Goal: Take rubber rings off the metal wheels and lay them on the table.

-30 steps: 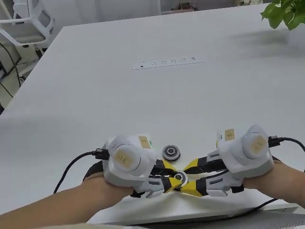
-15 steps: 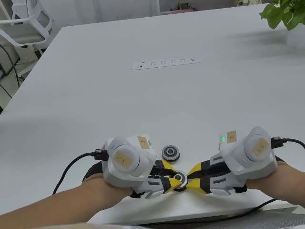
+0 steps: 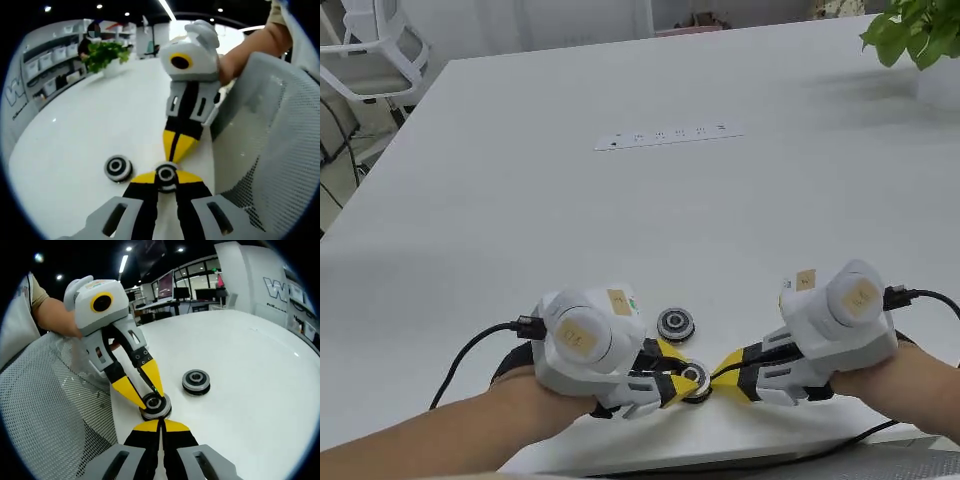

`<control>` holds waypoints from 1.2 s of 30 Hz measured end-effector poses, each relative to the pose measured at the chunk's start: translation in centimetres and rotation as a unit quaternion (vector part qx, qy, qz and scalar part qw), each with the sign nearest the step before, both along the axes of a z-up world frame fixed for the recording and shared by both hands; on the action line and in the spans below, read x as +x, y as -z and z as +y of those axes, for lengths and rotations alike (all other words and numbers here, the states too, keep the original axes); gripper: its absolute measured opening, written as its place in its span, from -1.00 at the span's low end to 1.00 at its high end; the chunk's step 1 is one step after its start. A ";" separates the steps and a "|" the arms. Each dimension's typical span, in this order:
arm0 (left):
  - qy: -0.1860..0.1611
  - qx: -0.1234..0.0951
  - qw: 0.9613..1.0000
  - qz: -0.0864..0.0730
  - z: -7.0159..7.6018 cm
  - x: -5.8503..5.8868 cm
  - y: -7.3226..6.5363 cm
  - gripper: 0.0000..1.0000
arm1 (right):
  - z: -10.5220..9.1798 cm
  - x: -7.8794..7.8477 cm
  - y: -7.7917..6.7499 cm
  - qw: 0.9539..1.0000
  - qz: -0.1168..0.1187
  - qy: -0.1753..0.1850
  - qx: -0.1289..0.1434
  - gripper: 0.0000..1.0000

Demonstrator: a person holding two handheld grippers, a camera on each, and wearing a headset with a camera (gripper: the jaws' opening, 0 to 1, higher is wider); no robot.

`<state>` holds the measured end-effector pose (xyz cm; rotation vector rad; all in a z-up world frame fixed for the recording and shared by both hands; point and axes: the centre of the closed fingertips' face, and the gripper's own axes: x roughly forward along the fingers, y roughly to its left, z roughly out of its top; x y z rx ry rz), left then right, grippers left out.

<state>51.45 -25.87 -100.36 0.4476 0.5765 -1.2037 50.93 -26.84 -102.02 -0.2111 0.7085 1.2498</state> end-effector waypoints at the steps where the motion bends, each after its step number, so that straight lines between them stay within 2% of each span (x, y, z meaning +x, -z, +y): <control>1: 0.000 0.001 1.000 -0.001 0.0 0.0 0.0 -0.75 | -0.1 0.0 0.0 1.000 0.009 0.007 0.004 -1.00; 9: 0.001 0.001 1.000 0.000 0.0 0.0 0.0 -0.75 | -0.2 0.0 -0.3 0.998 0.043 0.035 0.025 -1.00; 17: 0.002 0.000 1.000 0.000 0.0 0.0 0.0 -0.75 | -0.3 0.0 -0.6 0.993 0.088 0.068 0.046 -1.00; 23: 0.002 -0.001 1.000 -0.001 0.1 0.0 0.0 -0.76 | -0.3 0.2 -0.8 0.989 0.102 0.082 0.062 -1.00; 26: 0.001 0.000 1.000 -0.001 0.1 0.0 0.0 -0.76 | -0.2 0.4 -1.0 0.986 0.116 0.095 0.076 -1.00; 36: 0.002 0.001 1.000 -0.004 0.0 0.0 0.0 -0.76 | -0.3 0.4 -1.1 0.982 0.132 0.110 0.083 -1.00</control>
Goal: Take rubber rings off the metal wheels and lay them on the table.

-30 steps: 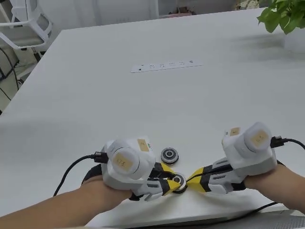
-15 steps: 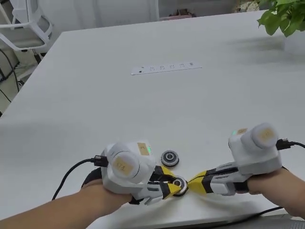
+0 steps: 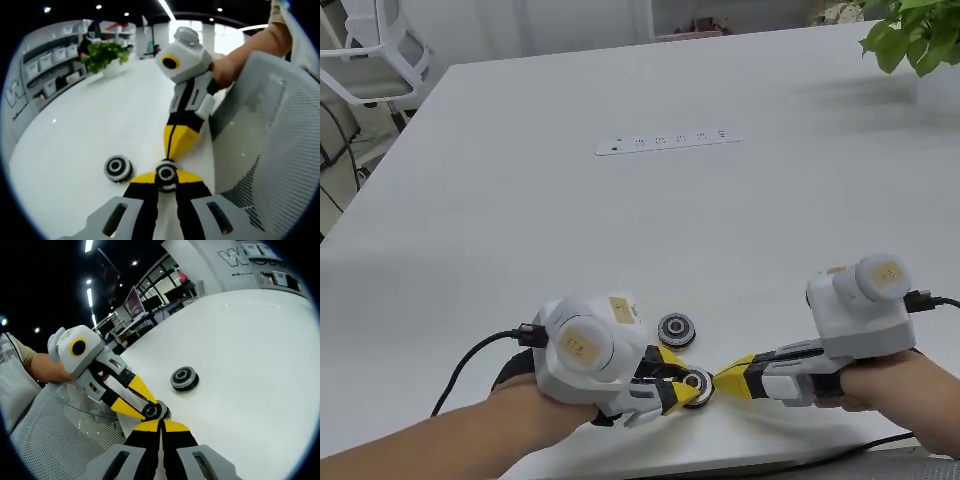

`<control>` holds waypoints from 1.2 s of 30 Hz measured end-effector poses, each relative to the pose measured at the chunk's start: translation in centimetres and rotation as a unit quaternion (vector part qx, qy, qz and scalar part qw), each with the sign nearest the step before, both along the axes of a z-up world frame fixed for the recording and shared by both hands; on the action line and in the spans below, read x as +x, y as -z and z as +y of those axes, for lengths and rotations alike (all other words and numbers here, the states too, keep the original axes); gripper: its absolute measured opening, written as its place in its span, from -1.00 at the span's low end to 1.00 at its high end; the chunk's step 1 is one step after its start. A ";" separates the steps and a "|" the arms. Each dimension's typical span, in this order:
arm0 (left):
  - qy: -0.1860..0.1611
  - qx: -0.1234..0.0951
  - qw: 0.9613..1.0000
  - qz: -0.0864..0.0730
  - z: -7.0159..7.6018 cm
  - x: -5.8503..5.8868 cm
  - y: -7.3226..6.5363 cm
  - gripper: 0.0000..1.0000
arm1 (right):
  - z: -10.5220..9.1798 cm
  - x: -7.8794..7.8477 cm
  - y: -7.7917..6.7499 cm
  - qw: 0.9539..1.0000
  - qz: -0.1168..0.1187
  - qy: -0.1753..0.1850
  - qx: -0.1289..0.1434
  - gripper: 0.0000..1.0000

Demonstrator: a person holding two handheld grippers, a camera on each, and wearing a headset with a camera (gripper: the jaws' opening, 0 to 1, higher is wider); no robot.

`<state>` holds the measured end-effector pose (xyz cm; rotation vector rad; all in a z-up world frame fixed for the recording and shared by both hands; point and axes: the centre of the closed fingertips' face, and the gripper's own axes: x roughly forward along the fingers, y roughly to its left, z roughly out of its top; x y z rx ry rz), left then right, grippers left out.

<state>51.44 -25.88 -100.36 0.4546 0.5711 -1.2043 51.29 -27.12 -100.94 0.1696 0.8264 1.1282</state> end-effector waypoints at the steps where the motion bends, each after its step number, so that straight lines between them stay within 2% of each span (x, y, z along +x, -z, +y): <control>1: 0.000 0.000 1.000 0.000 0.0 0.0 0.0 -0.76 | 0.0 0.0 0.0 1.000 0.001 0.001 0.000 -1.00; 5: 0.002 0.002 1.000 -0.001 0.0 -0.1 0.0 -0.76 | 0.0 -0.1 0.0 1.000 0.007 0.005 0.001 -1.00; 18: 0.001 0.002 1.000 0.001 0.0 -0.1 0.0 -0.77 | -0.1 -0.2 -0.1 1.000 -0.010 -0.004 -0.016 -1.00; 21: 0.001 0.002 1.000 0.002 0.0 -0.1 0.0 -0.77 | -0.1 -0.2 -0.1 1.000 -0.004 0.000 -0.012 -1.00; 25: 0.001 0.001 1.000 0.002 0.0 -0.1 0.0 -0.77 | -0.2 -0.2 -0.1 1.000 0.022 0.016 0.005 -1.00; 32: 0.000 0.000 1.000 0.003 0.0 0.0 0.0 -0.77 | -0.2 -0.1 0.0 0.999 0.040 0.026 0.015 -1.00; 33: 0.000 -0.001 1.000 0.003 0.0 0.0 0.0 -0.77 | -0.2 -0.1 0.2 0.999 0.042 0.027 0.011 -1.00; 35: 0.000 -0.001 1.000 0.003 0.0 0.0 0.0 -0.77 | -0.3 -0.2 1.1 0.999 0.035 0.016 -0.016 -1.00; 36: 0.000 -0.001 1.000 0.003 0.0 0.0 0.0 -0.77 | -0.3 -0.3 1.1 0.999 0.035 0.015 -0.017 -1.00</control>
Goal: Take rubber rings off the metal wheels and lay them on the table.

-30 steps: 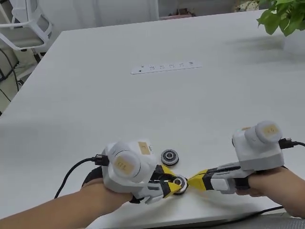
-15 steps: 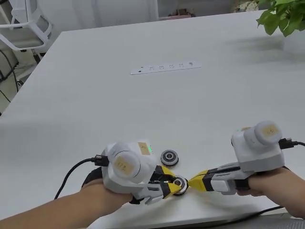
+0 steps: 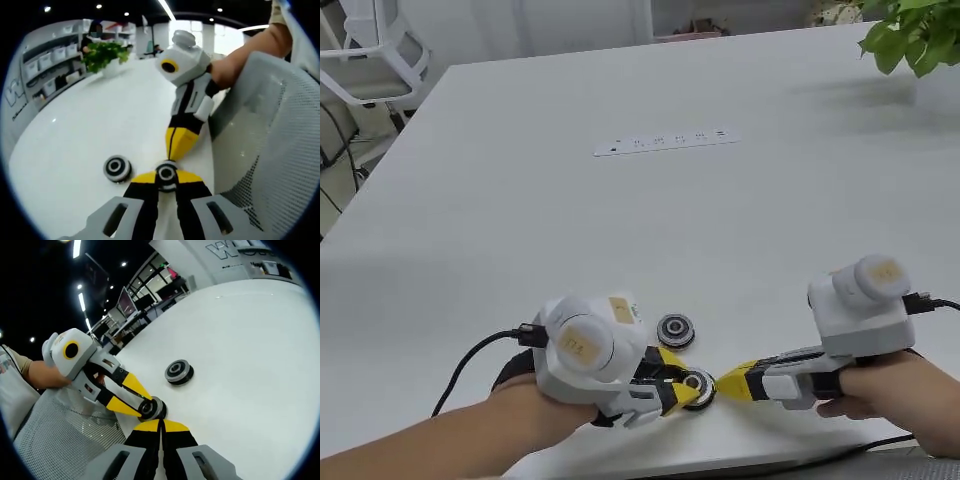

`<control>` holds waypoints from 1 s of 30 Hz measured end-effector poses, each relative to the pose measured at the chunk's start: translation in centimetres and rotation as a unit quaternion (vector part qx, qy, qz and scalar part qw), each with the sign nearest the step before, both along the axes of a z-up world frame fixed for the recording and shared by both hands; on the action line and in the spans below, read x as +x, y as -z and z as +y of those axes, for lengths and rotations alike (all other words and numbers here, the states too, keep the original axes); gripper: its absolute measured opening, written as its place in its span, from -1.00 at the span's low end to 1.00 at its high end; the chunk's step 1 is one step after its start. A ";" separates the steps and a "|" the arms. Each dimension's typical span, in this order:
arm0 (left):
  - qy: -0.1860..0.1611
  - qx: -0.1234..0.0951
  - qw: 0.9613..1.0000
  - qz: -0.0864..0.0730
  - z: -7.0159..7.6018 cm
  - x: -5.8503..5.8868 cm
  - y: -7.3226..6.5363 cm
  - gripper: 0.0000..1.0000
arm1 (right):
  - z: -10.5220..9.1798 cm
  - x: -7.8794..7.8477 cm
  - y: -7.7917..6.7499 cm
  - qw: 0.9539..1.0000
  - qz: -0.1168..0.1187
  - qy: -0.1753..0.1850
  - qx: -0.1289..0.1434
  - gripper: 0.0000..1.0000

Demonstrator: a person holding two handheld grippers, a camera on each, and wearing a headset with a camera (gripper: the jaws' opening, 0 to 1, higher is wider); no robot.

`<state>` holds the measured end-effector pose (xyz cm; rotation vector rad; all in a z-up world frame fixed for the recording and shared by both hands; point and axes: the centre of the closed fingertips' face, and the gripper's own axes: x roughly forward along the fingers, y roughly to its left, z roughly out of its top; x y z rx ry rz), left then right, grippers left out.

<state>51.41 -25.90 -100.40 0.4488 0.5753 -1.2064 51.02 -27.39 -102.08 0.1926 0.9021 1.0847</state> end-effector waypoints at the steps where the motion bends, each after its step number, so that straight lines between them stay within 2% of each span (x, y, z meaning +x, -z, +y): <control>1: 0.000 0.000 1.000 0.000 0.0 0.0 0.0 -0.77 | 0.1 0.0 0.0 1.000 -0.001 -0.001 0.000 -1.00; 5: -0.001 0.000 1.000 0.000 0.0 0.0 0.0 -0.77 | 0.0 0.0 0.2 1.000 -0.015 -0.013 -0.007 -1.00; 6: -0.001 0.000 1.000 0.000 0.0 0.0 0.0 -0.77 | 0.0 0.0 0.2 0.999 -0.026 -0.020 -0.009 -1.00; 7: -0.001 -0.001 1.000 0.000 0.0 0.0 0.0 -0.77 | 0.1 0.0 0.2 0.998 -0.052 -0.037 -0.012 -1.00; 8: -0.001 -0.001 1.000 -0.001 0.0 0.0 0.0 -0.77 | 0.1 0.0 0.1 0.996 -0.067 -0.048 -0.016 -1.00; 10: -0.001 -0.001 1.000 0.000 0.0 0.0 0.0 -0.76 | 0.2 -0.2 0.1 0.995 -0.081 -0.058 -0.020 -1.00; 13: -0.001 -0.001 1.000 0.000 0.0 0.0 0.0 -0.76 | 0.2 -0.1 0.1 0.995 -0.082 -0.060 -0.019 -1.00; 17: -0.002 -0.002 1.000 0.000 0.0 0.0 0.0 -0.76 | 0.2 0.0 0.0 0.997 -0.062 -0.050 -0.002 -0.99; 20: -0.002 -0.002 1.000 0.001 0.0 -0.1 0.0 -0.76 | 0.2 -0.1 0.0 0.997 -0.064 -0.053 0.000 -0.98; 25: -0.002 -0.002 1.000 0.000 0.0 -0.1 0.0 -0.76 | 0.4 -0.2 0.0 0.992 -0.097 -0.077 -0.016 -0.97; 28: -0.001 -0.001 1.000 -0.001 0.0 -0.1 0.0 -0.77 | 0.2 0.0 0.1 0.994 -0.087 -0.067 -0.020 -1.00; 29: -0.001 -0.001 1.000 -0.001 0.0 -0.1 0.0 -0.77 | 0.3 0.0 0.0 0.997 -0.064 -0.051 -0.010 -1.00; 30: -0.001 0.000 1.000 -0.002 0.0 -0.1 0.0 -0.77 | 0.3 0.1 -0.3 0.999 -0.028 -0.023 0.015 -1.00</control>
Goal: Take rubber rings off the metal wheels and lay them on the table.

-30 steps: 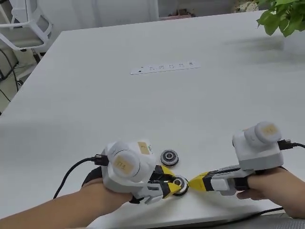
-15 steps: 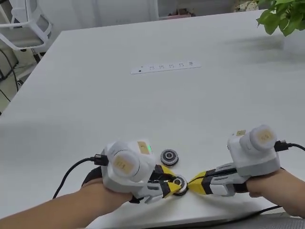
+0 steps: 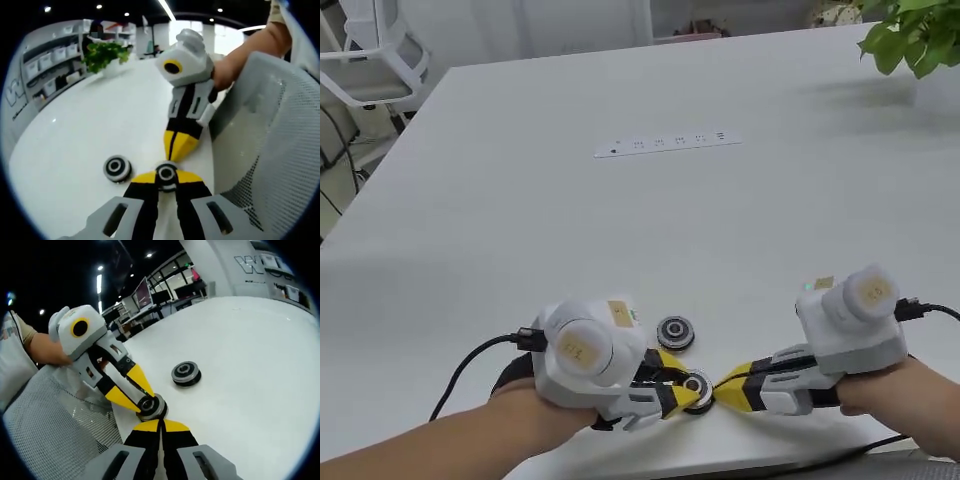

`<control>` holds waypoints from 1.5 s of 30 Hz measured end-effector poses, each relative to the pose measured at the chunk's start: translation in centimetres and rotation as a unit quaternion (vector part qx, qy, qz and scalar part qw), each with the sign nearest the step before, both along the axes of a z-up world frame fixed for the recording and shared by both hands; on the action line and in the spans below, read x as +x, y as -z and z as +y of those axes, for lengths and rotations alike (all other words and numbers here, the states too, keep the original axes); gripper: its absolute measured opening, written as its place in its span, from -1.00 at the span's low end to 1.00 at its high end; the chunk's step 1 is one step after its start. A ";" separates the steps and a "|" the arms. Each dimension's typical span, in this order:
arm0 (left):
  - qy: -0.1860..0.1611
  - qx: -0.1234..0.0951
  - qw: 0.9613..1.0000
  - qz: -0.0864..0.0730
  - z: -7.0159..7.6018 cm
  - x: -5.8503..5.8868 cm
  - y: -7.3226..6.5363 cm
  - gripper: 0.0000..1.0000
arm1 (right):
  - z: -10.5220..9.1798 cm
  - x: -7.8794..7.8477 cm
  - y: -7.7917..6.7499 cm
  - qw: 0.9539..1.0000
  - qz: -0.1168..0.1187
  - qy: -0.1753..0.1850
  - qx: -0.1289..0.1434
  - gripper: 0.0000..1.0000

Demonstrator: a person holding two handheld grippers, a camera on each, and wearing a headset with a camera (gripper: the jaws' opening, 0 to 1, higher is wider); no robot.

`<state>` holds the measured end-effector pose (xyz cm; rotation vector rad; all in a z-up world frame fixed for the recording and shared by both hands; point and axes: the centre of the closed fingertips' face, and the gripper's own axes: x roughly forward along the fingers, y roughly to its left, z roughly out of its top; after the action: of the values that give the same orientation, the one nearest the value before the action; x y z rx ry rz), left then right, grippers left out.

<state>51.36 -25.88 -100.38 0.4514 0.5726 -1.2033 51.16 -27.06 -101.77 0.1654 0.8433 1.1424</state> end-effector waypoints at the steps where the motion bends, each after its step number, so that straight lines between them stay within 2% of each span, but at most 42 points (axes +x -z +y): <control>1: 0.000 0.000 1.000 0.000 0.0 0.0 0.0 -0.77 | -0.2 0.1 0.1 1.000 0.021 0.017 0.005 -1.00; 4: -0.001 0.000 1.000 0.000 0.0 0.0 0.0 -0.77 | -0.3 0.8 -1.0 0.995 0.052 0.057 0.060 -1.00; 5: -0.001 0.000 1.000 0.000 0.0 0.0 0.0 -0.77 | -0.2 0.3 -1.2 0.993 0.074 0.055 0.068 -1.00; 6: -0.001 0.000 1.000 0.000 0.0 0.0 0.0 -0.77 | -0.3 0.5 -0.8 0.996 0.052 0.048 0.053 -1.00; 7: -0.001 0.000 1.000 0.000 0.0 0.0 0.0 -0.77 | -0.1 0.3 -0.9 0.996 0.050 0.047 0.052 -1.00; 17: -0.004 0.002 1.000 0.000 0.0 0.0 0.0 -0.77 | 0.9 -0.3 -1.7 0.994 0.062 0.046 0.073 -1.00; 45: -0.004 0.000 1.000 0.003 0.0 0.1 0.1 -0.77 | 1.4 -0.2 -2.0 0.995 0.049 0.017 0.084 -1.00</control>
<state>51.43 -25.86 -100.45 0.4465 0.5789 -1.1973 50.97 -25.61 -99.78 0.3765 0.8275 1.1807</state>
